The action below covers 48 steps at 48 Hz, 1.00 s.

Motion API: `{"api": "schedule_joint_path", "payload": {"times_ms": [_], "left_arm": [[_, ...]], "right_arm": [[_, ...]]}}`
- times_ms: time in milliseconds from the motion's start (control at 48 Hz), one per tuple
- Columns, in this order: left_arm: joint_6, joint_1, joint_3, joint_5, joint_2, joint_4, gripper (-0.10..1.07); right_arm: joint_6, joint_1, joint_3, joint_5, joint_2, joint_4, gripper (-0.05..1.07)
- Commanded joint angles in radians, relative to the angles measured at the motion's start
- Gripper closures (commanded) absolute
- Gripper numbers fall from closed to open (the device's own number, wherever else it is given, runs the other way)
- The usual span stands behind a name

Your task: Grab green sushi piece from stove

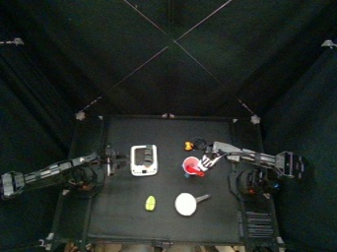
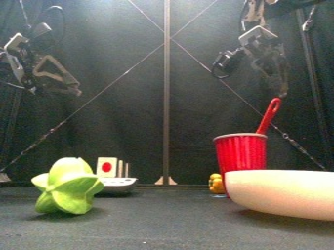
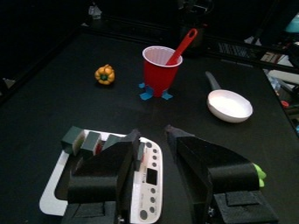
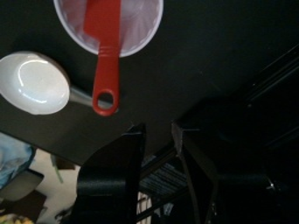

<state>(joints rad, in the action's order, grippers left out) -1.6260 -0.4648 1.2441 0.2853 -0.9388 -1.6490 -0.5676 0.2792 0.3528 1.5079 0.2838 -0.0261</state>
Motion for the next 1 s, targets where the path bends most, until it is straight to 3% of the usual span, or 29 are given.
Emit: {"api": "schedule_joint_path", "payload": {"times_ms": [0,250,458,708,812,979], "left_arm": [[-0.002,0.002,-0.014,-0.003,0.003,0.0,0.25],[0.008,0.002,-0.018,-0.037,0.003,-0.011,0.25],[0.035,0.0,-0.026,-0.101,0.006,-0.058,0.24],[0.19,0.003,-0.091,-0.196,0.084,-0.094,0.24],[0.267,0.0,-0.127,-0.242,0.149,-0.098,0.24],[0.362,-0.003,-0.192,-0.313,0.242,-0.094,0.24]], "right_arm": [[-0.003,-0.018,0.005,-0.052,0.037,0.037,0.32],[-0.043,-0.061,0.124,-0.368,0.118,0.167,0.32],[-0.114,-0.063,0.321,-0.707,0.279,0.253,0.32],[-0.126,-0.06,0.568,-1.203,0.472,0.385,0.32],[-0.124,-0.058,0.649,-1.376,0.5,0.431,0.32],[-0.121,-0.038,0.738,-1.563,0.488,0.494,0.32]]}}
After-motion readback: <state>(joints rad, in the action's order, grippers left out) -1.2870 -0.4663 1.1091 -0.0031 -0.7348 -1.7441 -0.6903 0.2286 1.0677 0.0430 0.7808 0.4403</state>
